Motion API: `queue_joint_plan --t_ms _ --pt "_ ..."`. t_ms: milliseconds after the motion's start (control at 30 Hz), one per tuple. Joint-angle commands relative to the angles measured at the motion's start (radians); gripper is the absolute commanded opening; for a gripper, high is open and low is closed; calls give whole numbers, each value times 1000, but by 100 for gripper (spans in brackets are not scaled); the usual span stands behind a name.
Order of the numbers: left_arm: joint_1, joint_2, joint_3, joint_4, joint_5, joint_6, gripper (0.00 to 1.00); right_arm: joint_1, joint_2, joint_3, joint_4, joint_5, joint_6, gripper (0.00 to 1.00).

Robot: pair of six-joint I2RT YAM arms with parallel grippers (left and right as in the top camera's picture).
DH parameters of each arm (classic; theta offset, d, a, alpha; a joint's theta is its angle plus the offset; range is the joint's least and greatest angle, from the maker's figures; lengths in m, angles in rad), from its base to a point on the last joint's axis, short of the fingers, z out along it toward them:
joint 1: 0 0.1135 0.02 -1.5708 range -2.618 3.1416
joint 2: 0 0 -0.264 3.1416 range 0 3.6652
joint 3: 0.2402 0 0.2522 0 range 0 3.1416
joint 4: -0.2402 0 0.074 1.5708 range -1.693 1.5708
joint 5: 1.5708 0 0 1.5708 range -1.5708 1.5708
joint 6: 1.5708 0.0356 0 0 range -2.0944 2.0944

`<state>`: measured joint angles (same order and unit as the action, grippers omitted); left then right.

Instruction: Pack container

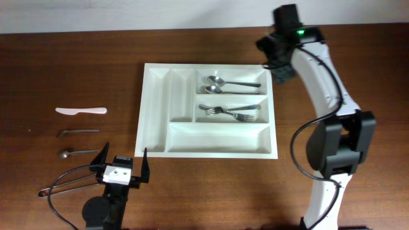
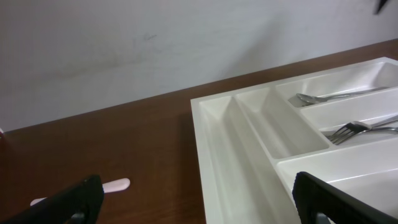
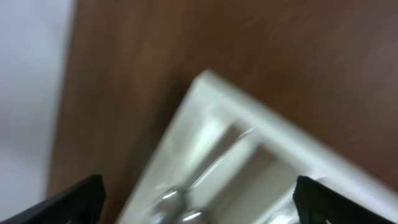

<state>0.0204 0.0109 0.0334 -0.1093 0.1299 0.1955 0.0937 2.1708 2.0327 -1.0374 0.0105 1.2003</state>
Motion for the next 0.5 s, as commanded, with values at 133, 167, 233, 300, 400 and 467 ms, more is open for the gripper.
queue_joint_plan --t_ms 133,167,233,300,400,467 --pt "6 -6 -6 0 -4 16 99 -341 -27 79 -222 -106 -570 98" --pt "6 -6 -6 0 -4 16 99 -355 -27 80 -240 -108 -597 99" --pt "6 -6 -6 0 -4 16 99 -448 -27 80 -327 -104 -719 99" --pt "6 -6 -6 0 -4 16 99 -512 -26 80 -381 -104 -800 99" --pt "6 -6 -6 4 -4 16 99 -586 -26 80 -445 -104 -886 99" --pt "6 -6 -6 8 -3 16 99 -615 -26 78 -475 -103 -916 99"
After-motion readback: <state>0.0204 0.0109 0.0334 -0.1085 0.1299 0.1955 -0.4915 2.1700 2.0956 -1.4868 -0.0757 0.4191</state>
